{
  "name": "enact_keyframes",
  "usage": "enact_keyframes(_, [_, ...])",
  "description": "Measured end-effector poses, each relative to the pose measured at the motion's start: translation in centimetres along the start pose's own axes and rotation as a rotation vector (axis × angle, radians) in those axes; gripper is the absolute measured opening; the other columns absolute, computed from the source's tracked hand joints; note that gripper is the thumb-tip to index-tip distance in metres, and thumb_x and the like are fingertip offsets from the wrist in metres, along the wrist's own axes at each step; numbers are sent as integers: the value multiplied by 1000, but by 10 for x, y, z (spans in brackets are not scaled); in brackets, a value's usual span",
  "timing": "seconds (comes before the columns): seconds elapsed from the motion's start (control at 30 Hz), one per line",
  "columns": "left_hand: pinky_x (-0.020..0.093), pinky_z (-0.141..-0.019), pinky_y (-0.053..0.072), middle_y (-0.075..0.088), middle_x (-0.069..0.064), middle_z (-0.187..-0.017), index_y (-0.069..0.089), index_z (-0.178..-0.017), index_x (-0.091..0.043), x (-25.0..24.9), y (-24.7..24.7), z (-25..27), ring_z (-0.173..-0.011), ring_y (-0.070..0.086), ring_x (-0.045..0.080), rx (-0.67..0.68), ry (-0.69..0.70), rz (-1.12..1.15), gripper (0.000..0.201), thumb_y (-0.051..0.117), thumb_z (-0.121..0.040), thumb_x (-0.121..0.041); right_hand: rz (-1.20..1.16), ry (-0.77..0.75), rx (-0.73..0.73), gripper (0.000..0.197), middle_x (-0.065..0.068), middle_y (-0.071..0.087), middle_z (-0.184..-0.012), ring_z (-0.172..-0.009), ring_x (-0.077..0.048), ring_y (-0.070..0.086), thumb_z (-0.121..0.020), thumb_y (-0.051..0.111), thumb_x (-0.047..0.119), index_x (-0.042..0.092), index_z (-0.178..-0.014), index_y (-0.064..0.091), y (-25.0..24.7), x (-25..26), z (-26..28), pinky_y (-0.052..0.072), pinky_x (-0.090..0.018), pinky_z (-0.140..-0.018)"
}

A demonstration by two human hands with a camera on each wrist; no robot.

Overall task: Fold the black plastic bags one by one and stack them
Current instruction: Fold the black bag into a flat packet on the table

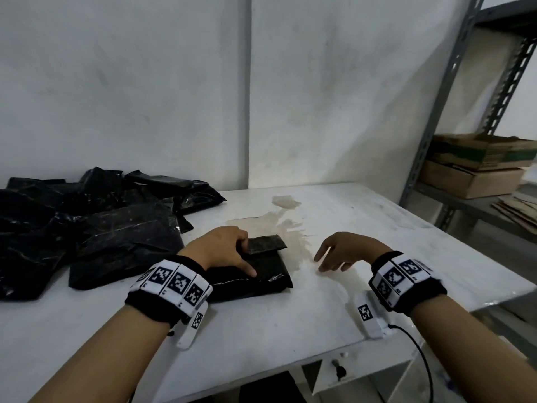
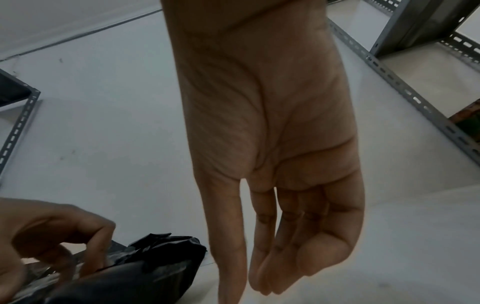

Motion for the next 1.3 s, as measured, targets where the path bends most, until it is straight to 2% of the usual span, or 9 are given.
enact_keyframes(0.3, [24, -72, 38, 52, -11, -89, 56, -83, -23, -13, 9, 5, -85, 49, 10, 22, -4, 33, 44, 87, -59, -42, 47, -52, 31, 18, 3, 68, -84, -66, -5, 57, -74, 82, 26, 22, -87, 71, 31, -6, 31, 44, -16, -58])
enact_keyframes(0.43, [25, -76, 40, 52, -12, -91, 55, -82, -25, -19, 11, 10, -88, 49, 10, 33, -14, 42, 42, 87, -60, -42, 123, -41, 109, 46, 12, 66, -87, -76, -8, 57, -56, 89, 49, 30, -93, 69, 38, -9, 55, 42, -19, -65])
enact_keyframes(0.53, [25, -78, 40, 53, -11, -93, 58, -87, -23, -21, 11, 13, -91, 50, 12, 36, -29, 35, 43, 86, -61, -42, 298, -45, 173, 62, 17, 53, -96, -84, -5, 52, -49, 90, 54, 38, -99, 56, 48, -8, 71, 42, -25, -75])
enact_keyframes(0.7, [26, -79, 41, 54, -9, -94, 59, -89, -18, -25, 11, 13, -92, 51, 14, 29, -38, 24, 43, 86, -63, -37, 449, -7, 152, 82, 12, 40, -117, -103, -14, 47, -48, 91, 53, 38, -112, 41, 60, -2, 87, 42, -32, -85])
enact_keyframes(0.8, [27, -79, 41, 54, -9, -92, 59, -92, -14, -25, 10, 14, -90, 51, 14, 27, -43, 28, 45, 86, -63, -36, 502, 6, 133, 87, 7, 38, -118, -99, -17, 47, -51, 92, 42, 31, -120, 40, 63, 4, 91, 43, -31, -77])
enact_keyframes(0.9, [26, -77, 40, 54, -7, -92, 60, -93, -13, -25, 9, 15, -89, 51, 13, 21, -38, 30, 45, 86, -64, -36, 555, 15, 111, 84, 4, 37, -114, -92, -17, 46, -56, 91, 30, 27, -123, 40, 66, 7, 92, 40, -28, -66])
enact_keyframes(1.07, [25, -77, 39, 55, -7, -94, 59, -91, -16, -24, 10, 16, -91, 51, 13, 26, -41, 37, 43, 86, -64, -37, 652, 25, 123, 74, 1, 54, -118, -92, -18, 50, -61, 89, 29, 24, -122, 48, 62, 9, 93, 41, -28, -70])
enact_keyframes(1.2, [24, -73, 38, 55, -6, -95, 59, -90, -16, -24, 10, 17, -91, 51, 13, 28, -35, 48, 43, 85, -65, -37, 652, -16, 183, 51, 6, 59, -97, -80, -12, 52, -61, 89, 30, 24, -99, 56, 59, 15, 91, 39, -24, -60])
enact_keyframes(1.3, [24, -76, 39, 55, -6, -97, 58, -89, -17, -25, 10, 18, -92, 51, 14, 31, -36, 51, 41, 85, -65, -37, 590, -35, 203, 38, 10, 64, -87, -73, -7, 55, -60, 90, 28, 27, -88, 65, 55, 13, 90, 44, -23, -64])
Point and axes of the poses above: each hand's wrist, its own z-axis away from the middle knuckle, its own y-axis out of the palm, x = y × z, the point moved 5 cm from there along -z, towards the middle knuckle
